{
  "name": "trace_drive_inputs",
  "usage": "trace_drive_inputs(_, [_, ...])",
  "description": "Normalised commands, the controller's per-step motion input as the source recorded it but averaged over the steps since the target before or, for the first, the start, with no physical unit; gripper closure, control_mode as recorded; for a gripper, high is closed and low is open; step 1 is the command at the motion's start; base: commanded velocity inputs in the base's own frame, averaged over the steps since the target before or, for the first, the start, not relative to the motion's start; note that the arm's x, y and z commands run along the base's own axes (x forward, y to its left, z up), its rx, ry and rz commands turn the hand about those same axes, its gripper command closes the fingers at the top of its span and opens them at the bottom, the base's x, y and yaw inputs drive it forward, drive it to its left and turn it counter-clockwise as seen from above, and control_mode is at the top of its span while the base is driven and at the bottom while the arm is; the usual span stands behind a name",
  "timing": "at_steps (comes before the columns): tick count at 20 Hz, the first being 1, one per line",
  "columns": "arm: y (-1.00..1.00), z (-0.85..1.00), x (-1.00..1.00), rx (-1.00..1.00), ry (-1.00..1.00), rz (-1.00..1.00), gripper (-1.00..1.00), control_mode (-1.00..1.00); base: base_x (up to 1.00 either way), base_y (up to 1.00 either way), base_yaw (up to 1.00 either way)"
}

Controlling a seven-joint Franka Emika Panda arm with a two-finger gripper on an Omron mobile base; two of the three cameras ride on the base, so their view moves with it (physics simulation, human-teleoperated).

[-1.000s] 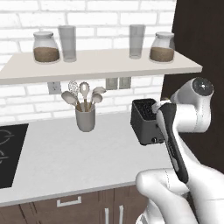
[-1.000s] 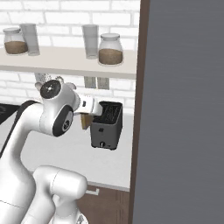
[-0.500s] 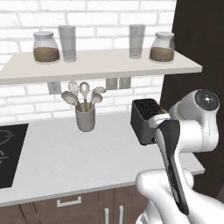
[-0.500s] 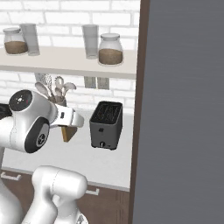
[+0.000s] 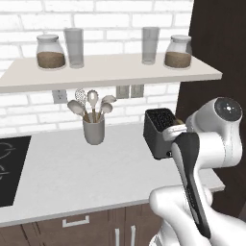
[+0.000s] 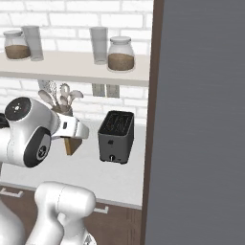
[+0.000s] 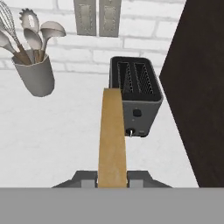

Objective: Start the toaster. Once the lever pops up, take the bread to the plate on the dining counter.

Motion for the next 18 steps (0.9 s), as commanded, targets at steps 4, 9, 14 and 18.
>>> trace_drive_inputs(4, [0.00, -0.20, -0.32, -0.05, 0.05, 0.01, 1.00, -1.00, 0.00, 0.00, 0.00])
trace_drive_inputs(9, [0.00, 0.00, 0.00, 0.00, 0.00, 0.00, 1.00, 1.00, -0.95, 0.00, 0.25])
trace_drive_inputs(14, [0.00, 0.00, 0.00, 0.00, 0.00, 0.00, 1.00, 1.00, -0.80, 0.02, 0.80])
trace_drive_inputs(18, [0.00, 0.00, 0.00, 0.00, 0.00, 0.00, 1.00, 1.00, -0.25, 0.01, 1.00])
